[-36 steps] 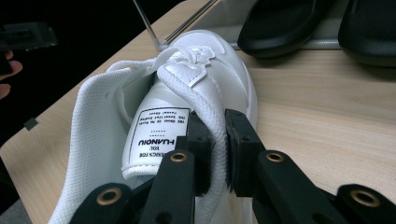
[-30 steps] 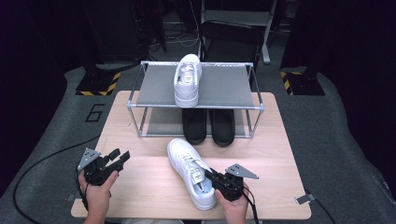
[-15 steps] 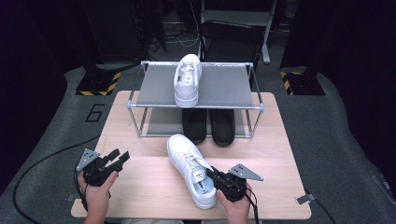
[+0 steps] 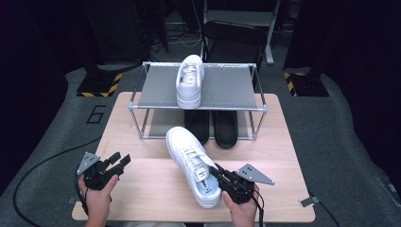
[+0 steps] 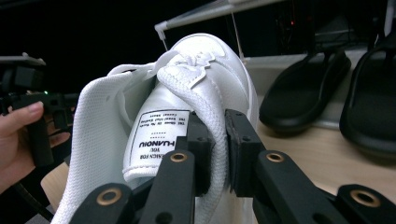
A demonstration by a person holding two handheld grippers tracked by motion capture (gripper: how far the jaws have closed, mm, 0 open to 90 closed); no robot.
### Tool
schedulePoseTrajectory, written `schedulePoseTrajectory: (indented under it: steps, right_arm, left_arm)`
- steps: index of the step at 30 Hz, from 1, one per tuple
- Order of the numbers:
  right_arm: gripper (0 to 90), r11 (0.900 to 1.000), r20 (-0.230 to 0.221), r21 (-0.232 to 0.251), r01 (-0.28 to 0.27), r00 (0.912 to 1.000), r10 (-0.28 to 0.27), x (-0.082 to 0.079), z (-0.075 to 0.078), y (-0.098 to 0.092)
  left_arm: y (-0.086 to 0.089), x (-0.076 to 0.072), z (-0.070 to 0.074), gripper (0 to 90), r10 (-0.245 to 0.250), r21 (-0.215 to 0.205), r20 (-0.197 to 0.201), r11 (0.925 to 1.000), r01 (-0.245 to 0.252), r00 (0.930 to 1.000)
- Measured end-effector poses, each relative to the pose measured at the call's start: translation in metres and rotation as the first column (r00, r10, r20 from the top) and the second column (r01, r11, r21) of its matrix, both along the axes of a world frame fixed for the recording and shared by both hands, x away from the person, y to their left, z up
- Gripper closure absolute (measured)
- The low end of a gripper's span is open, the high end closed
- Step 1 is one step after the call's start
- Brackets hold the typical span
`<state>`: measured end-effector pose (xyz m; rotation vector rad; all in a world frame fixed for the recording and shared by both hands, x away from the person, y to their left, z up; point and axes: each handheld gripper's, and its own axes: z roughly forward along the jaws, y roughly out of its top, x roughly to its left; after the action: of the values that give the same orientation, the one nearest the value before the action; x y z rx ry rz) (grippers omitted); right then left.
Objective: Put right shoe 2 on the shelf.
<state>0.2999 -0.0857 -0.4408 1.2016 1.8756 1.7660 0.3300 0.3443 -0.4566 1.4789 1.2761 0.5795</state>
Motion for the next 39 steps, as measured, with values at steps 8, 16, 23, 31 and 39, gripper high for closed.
schedulePoseTrajectory:
  steps: [8, 16, 23, 31, 39]
  right_arm:
    - [81.3, 1.0, 0.06, 0.018, 0.001, 0.9982, -0.002, -0.004, 0.022, -0.002]
    - [81.3, 1.0, 0.106, 0.007, 0.007, 0.9943, -0.007, -0.004, 0.04, -0.005]
    - [81.3, 1.0, 0.126, 0.016, 0.008, 0.992, -0.01, -0.006, 0.051, -0.008]
    - [81.2, 1.0, 0.136, 0.022, 0.015, 0.9906, -0.018, -0.005, 0.063, -0.016]
    - [81.2, 0.999, 0.132, 0.023, 0.046, 0.9901, -0.049, -0.008, 0.07, -0.028]
  left_arm:
    - [0.002, 0.0, 0.001, 49.7, 0.001, 0.005, 0.001, 1.0, -0.001, 1.0]
    - [0.003, -0.001, 0.0, 49.7, 0.004, -0.005, 0.0, 1.0, -0.004, 1.0]
    - [0.005, -0.002, -0.003, 49.6, -0.002, -0.006, -0.011, 1.0, 0.001, 0.9999]
    - [0.006, -0.006, -0.006, 49.6, 0.011, -0.012, -0.009, 0.9999, -0.011, 0.9999]
    - [0.011, -0.009, -0.009, 49.6, 0.024, -0.016, -0.012, 0.9996, -0.025, 0.9996]
